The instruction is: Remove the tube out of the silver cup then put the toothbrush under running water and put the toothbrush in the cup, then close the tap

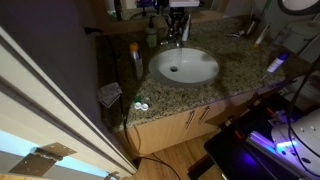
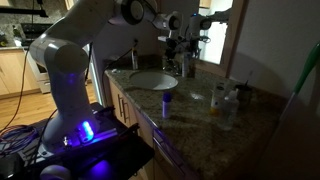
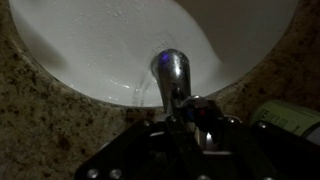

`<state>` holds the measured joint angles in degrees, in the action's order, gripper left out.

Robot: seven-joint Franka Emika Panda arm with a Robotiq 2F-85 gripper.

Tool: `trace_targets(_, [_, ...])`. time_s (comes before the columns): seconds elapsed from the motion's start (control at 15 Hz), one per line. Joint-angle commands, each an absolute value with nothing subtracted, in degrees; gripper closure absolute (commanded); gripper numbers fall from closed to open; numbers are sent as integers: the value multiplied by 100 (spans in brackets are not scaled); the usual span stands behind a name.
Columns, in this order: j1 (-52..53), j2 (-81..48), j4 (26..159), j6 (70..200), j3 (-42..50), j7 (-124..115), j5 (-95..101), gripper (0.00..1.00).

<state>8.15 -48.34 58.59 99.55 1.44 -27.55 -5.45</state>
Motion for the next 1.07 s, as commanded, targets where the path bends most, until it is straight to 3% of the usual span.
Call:
trace_targets(0.0, [835, -4519, 6564, 9556, 210, -2828, -429, 46])
trace_targets(0.13, [837, -4442, 6694, 9403, 205, -2846, -434, 39])
trace_targets(0.47, [856, -4340, 7111, 9164, 212, -2922, -397, 3])
trace_targets(1.0, [805, -2910, 8245, 10477, 66, -2743, -670, 0])
